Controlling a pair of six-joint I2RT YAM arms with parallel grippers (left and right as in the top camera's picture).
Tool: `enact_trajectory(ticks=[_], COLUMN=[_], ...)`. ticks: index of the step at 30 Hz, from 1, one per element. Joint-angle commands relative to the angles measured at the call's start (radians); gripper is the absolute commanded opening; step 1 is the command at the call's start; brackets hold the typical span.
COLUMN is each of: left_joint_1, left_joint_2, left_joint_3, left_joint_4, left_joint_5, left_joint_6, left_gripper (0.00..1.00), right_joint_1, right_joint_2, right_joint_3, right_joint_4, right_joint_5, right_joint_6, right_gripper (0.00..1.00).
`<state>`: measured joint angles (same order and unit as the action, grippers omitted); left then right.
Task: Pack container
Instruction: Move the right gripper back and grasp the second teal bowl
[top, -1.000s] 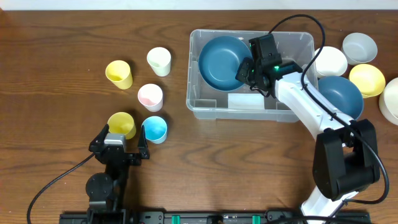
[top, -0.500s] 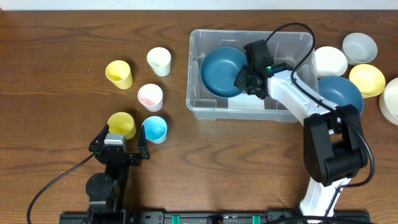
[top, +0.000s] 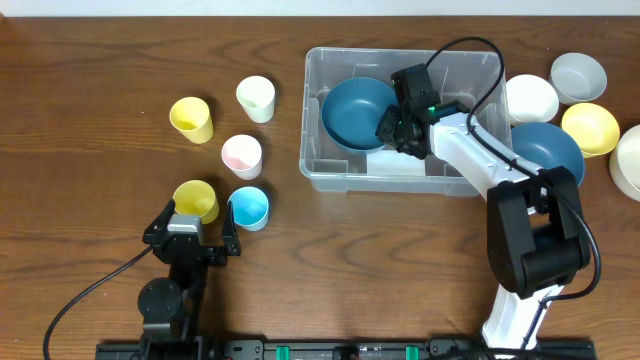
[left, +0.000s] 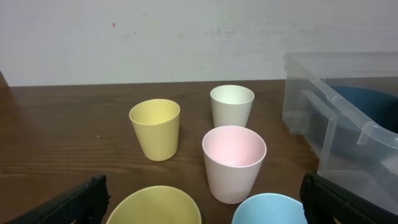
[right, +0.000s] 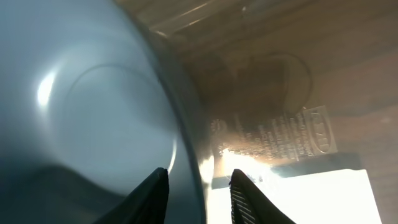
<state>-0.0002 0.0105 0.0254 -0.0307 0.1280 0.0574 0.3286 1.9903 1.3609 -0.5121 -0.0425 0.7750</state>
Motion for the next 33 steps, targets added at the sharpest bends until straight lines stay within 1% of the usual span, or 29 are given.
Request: enact_trajectory(ticks=[1, 4, 5, 9, 11, 12, 14, 16, 20, 23, 25, 27, 29, 33], left_joint_1=[0.006, 0.006, 0.006, 0.006, 0.006, 0.006, 0.006, 0.006, 0.006, 0.006, 0.006, 0.006, 0.006, 0.006], left_joint_2=[-0.006, -0.006, -0.006, -0.006, -0.006, -0.006, -0.006, -0.006, -0.006, -0.006, -0.006, -0.006, -0.006, -0.006], left_joint_3=[-0.021, -0.021, -0.021, -0.021, -0.021, -0.021, -0.021, -0.021, -0.021, -0.021, -0.021, -0.021, -0.021, -0.021], left_joint_4=[-0.028, -0.029, -0.028, -0.028, -0.028, -0.028, -0.028, -0.028, -0.028, -0.028, -0.029, -0.028, -0.029, -0.028], left_joint_5=[0.011, 0.011, 0.011, 0.011, 0.011, 0.011, 0.011, 0.011, 0.011, 0.011, 0.011, 0.011, 0.011, 0.011], left_joint_6=[0.013, 0.013, 0.013, 0.013, 0.013, 0.013, 0.013, 0.013, 0.013, 0.013, 0.013, 0.013, 0.013, 0.013], left_gripper=[0.98, 0.98, 0.98, 0.98, 0.98, 0.98, 0.98, 0.98, 0.98, 0.98, 0.98, 0.98, 0.98, 0.98], right_joint_1=[0.005, 0.005, 0.004, -0.010, -0.026, -0.040, -0.074, -0.116, -0.263, -0.394, -0.473, -0.546, -0.591, -0.646], right_joint_2=[-0.024, -0.055, -0.064, -0.125, -0.160, -0.183, -0.225, -0.264, -0.329, -0.333, -0.328, -0.328, -0.328, -0.328], right_joint_3=[0.055, 0.120, 0.144, 0.289, 0.367, 0.410, 0.462, 0.478, 0.478, 0.473, 0.449, 0.386, 0.318, 0.128], right_joint_4=[-0.005, -0.053, -0.070, -0.204, -0.305, -0.374, -0.472, -0.524, -0.655, -0.798, -0.865, -0.887, -0.873, -0.779], right_joint_5=[-0.058, -0.058, -0.051, -0.033, 0.049, 0.133, 0.287, 0.365, 0.376, 0.376, 0.371, 0.327, 0.280, 0.241], right_joint_6=[-0.074, -0.129, -0.148, -0.235, -0.245, -0.242, -0.207, -0.183, -0.084, 0.002, 0.056, 0.097, 0.096, 0.097], right_gripper=[0.37, 0.43, 0.48, 0.76, 0.90, 0.99, 0.99, 0.99, 0.99, 0.99, 0.99, 0.99, 0.99, 0.99])
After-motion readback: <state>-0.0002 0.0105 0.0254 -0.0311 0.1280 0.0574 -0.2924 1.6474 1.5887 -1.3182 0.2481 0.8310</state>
